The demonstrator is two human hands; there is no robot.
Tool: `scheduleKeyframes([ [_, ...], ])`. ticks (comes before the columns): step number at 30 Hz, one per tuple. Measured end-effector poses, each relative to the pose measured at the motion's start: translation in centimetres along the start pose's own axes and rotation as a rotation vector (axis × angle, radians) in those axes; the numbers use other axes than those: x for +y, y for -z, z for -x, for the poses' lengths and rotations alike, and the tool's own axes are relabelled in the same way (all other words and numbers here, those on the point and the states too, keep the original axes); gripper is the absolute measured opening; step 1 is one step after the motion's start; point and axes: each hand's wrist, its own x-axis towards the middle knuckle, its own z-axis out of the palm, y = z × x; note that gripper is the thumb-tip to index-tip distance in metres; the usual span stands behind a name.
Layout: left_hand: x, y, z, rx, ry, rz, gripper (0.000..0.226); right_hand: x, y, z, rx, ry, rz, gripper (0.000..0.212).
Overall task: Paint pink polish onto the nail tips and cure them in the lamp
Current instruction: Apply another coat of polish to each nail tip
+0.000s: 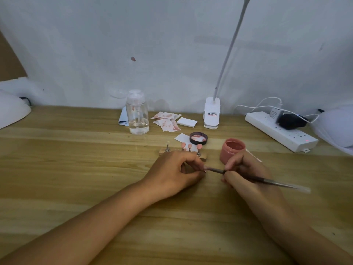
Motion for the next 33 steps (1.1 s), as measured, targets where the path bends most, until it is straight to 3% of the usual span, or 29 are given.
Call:
scheduleKeyframes([
  [4, 0.03, -0.01, -0.02, 0.002, -0.012, -0.005, 0.022, -0.02, 0.34, -0.01, 0.061, -0.016, -0.025, 0.012],
  [9, -0.09, -0.08, -0.04, 0.006, -0.019, -0.027, 0.012, -0.15, 0.0, -0.02, -0.005, 0.019, 0.067, 0.013],
  [13, -0.01, -0.16, -0.08, 0.008, -0.016, -0.006, 0.014, -0.09, 0.42, -0.12, 0.086, -0.02, -0.015, 0.011],
  [18, -0.18, -0.14, -0.03, 0.006, -0.019, -0.025, 0.011, -0.07, 0.04, 0.03, 0.015, 0.014, 0.048, 0.014],
  [23, -0.26, -0.06, 0.13, 0.013, -0.02, -0.024, 0.008, -0.04, 0.24, -0.04, 0.103, -0.012, -0.021, 0.012],
  [27, -0.25, -0.01, 0.08, 0.007, -0.024, -0.029, 0.012, -0.15, -0.06, 0.06, 0.022, -0.002, 0.051, 0.009],
  [33, -0.32, -0.01, 0.06, 0.002, -0.016, -0.019, 0.007, 0.01, 0.2, -0.24, 0.153, -0.05, -0.026, 0.015],
])
